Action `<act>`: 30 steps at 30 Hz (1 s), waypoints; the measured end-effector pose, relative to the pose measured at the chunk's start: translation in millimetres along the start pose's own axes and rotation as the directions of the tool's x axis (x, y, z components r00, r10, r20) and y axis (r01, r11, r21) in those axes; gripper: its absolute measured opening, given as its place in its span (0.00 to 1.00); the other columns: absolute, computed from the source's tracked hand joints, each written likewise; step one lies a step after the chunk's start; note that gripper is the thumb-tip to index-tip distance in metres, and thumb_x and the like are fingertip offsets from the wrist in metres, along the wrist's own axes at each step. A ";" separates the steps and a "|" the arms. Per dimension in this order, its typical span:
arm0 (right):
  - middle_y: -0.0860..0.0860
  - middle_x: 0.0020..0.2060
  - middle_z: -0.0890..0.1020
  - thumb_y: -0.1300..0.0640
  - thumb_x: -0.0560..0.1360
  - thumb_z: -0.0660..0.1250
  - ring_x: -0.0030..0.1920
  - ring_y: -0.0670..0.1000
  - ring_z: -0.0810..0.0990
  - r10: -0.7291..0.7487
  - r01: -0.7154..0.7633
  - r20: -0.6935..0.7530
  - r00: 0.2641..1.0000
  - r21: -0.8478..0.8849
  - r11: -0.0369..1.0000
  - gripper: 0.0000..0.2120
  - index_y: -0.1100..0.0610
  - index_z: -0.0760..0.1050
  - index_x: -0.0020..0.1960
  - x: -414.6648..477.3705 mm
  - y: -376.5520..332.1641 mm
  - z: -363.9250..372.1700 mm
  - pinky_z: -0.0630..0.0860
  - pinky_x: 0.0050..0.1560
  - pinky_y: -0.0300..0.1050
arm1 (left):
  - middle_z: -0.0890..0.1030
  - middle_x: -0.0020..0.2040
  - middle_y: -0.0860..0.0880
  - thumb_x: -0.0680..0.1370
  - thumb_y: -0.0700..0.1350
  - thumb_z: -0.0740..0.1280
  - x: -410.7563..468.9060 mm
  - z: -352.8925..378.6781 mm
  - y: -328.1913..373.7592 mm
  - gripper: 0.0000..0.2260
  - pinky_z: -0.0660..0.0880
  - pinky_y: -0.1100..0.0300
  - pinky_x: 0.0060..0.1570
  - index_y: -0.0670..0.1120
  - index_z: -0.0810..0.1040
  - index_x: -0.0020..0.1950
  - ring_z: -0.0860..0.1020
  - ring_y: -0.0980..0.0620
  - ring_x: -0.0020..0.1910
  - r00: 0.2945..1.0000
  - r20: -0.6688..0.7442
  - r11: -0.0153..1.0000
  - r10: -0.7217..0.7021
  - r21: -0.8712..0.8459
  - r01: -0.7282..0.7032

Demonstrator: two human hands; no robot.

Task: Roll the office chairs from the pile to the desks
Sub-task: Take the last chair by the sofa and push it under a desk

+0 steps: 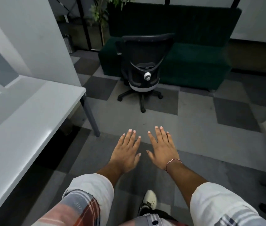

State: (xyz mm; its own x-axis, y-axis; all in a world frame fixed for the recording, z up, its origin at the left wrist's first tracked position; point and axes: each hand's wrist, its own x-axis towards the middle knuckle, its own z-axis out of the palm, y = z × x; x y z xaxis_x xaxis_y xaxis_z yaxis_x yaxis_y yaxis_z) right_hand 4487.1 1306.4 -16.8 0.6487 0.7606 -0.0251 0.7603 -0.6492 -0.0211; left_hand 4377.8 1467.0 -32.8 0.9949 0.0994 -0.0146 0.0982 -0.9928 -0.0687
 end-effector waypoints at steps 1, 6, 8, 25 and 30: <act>0.60 0.80 0.45 0.41 0.79 0.59 0.79 0.61 0.40 0.000 0.000 0.000 1.000 0.004 1.000 0.38 0.52 0.45 0.81 16.9 13.1 -3.5 0.43 0.78 0.59 | 0.63 0.78 0.38 0.78 0.59 0.53 23.0 -3.2 -2.4 0.32 0.54 0.43 0.76 0.42 0.66 0.78 0.58 0.38 0.79 1.000 0.004 1.000 0.010 -0.001 -0.010; 0.60 0.80 0.46 0.41 0.79 0.60 0.79 0.60 0.41 -0.037 0.037 -0.007 0.999 -0.044 0.998 0.39 0.52 0.46 0.81 100.1 82.0 -30.5 0.42 0.78 0.59 | 0.52 0.81 0.38 0.82 0.58 0.53 125.3 -21.1 -8.8 0.32 0.41 0.45 0.77 0.43 0.54 0.82 0.47 0.39 0.81 0.998 -0.030 0.998 -0.049 -0.041 0.048; 0.59 0.80 0.44 0.40 0.80 0.58 0.79 0.60 0.39 -0.038 0.037 -0.016 0.999 -0.055 0.998 0.38 0.52 0.43 0.81 130.0 106.5 -38.9 0.41 0.77 0.59 | 0.54 0.81 0.38 0.81 0.59 0.50 158.1 -24.5 -13.5 0.32 0.44 0.44 0.77 0.43 0.56 0.81 0.48 0.39 0.81 0.998 -0.041 0.998 -0.052 -0.034 0.051; 0.60 0.80 0.47 0.39 0.79 0.58 0.79 0.60 0.42 0.029 -0.044 -0.156 0.987 -0.095 0.994 0.37 0.53 0.48 0.81 411.4 216.7 -96.2 0.44 0.78 0.59 | 0.61 0.79 0.38 0.78 0.60 0.50 461.6 -75.5 -136.4 0.33 0.51 0.45 0.76 0.43 0.63 0.79 0.56 0.39 0.80 0.985 -0.171 1.000 0.019 0.007 -0.018; 0.59 0.80 0.49 0.38 0.79 0.58 0.79 0.60 0.44 0.083 -0.105 -0.225 0.971 -0.087 0.991 0.38 0.53 0.48 0.81 488.8 239.6 -122.2 0.45 0.78 0.58 | 0.64 0.77 0.37 0.78 0.59 0.51 540.6 -99.7 -180.8 0.33 0.59 0.45 0.75 0.42 0.66 0.78 0.60 0.38 0.78 0.974 -0.221 0.997 0.056 -0.030 -0.064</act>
State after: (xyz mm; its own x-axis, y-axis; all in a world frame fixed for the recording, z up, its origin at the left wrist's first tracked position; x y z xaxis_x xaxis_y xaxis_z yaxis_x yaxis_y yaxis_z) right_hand 4990.4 1523.2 88.0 0.6999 0.6859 0.1992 0.6882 -0.7222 0.0691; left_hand 4900.1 1693.6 71.1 0.9789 0.0263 0.2026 0.0345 -0.9987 -0.0372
